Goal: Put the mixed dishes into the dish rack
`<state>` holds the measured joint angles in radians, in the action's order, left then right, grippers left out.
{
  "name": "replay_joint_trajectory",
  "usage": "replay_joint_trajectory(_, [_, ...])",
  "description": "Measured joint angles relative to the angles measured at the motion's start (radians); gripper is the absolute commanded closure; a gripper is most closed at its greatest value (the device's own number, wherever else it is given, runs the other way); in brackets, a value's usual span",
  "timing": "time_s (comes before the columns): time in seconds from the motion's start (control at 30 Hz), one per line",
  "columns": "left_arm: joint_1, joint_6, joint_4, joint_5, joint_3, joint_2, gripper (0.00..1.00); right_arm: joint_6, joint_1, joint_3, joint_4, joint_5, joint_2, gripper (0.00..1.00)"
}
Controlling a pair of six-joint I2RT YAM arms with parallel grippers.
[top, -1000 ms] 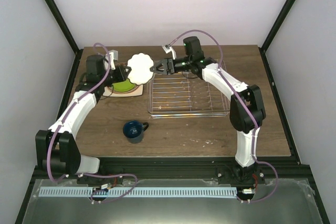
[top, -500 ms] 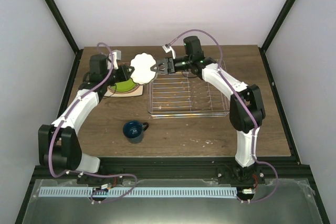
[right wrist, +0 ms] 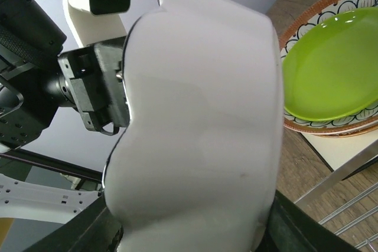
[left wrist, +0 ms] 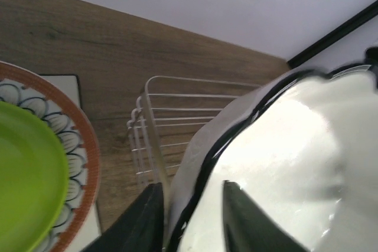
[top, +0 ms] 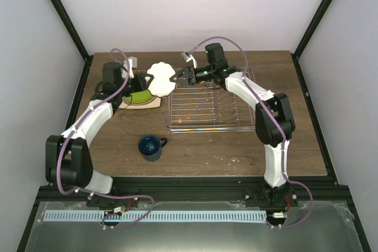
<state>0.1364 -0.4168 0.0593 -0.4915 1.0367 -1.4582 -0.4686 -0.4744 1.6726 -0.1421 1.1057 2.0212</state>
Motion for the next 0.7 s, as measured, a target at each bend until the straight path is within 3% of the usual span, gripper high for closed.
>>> replay_joint_trajectory(0.13, [0.002,-0.010,-0.037,-0.017,0.000,0.000,0.38,0.007,-0.004,0.000,-0.007,-0.003,0.003,0.71])
replay_joint_trajectory(0.23, [0.003,-0.011,-0.049,-0.019,-0.001,0.000,0.13,0.011,-0.008,0.000,-0.008,-0.011,0.009,0.71])
replay_joint_trajectory(0.3, [0.003,-0.016,-0.053,-0.019,-0.002,0.000,0.01,0.016,-0.008,0.000,-0.013,-0.018,0.011,0.71])
replay_joint_trajectory(0.7, [-0.063,0.005,0.016,0.021,-0.003,0.020,0.00,0.120,-0.005,0.003,-0.142,-0.131,0.012,0.72])
